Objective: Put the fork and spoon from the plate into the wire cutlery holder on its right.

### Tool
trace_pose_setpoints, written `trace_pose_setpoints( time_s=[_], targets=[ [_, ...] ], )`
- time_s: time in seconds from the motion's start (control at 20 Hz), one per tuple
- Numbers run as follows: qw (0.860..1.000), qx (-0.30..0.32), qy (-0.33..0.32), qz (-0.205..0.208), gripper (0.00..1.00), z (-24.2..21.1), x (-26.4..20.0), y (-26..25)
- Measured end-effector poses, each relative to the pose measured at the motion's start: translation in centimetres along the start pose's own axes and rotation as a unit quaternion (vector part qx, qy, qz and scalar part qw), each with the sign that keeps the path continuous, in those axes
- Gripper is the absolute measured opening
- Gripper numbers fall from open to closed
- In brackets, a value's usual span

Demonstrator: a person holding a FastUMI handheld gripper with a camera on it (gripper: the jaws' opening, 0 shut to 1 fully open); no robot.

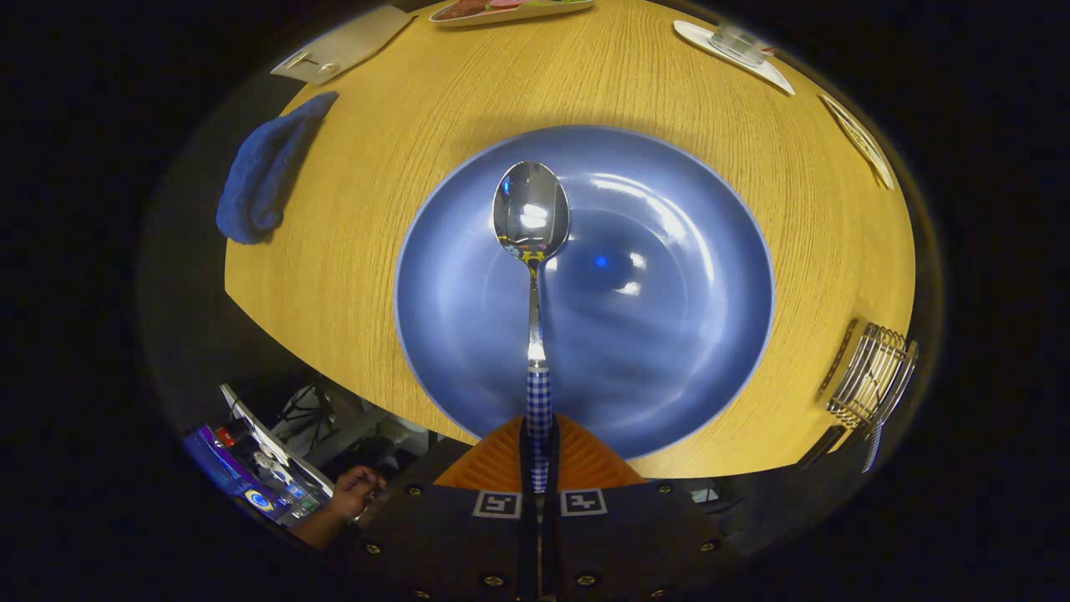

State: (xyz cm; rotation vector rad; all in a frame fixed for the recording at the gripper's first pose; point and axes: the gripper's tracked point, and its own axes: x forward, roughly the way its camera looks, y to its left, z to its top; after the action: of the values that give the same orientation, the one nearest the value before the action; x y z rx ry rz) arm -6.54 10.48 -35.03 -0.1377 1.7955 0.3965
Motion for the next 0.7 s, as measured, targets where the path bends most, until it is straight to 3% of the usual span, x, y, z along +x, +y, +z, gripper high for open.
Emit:
trace_pose_setpoints(
  time_s=[0.7],
  targets=[
    [0.999, -0.008, 0.046, -0.025, 0.02, -4.9, -4.6, -7.0]
  ],
)
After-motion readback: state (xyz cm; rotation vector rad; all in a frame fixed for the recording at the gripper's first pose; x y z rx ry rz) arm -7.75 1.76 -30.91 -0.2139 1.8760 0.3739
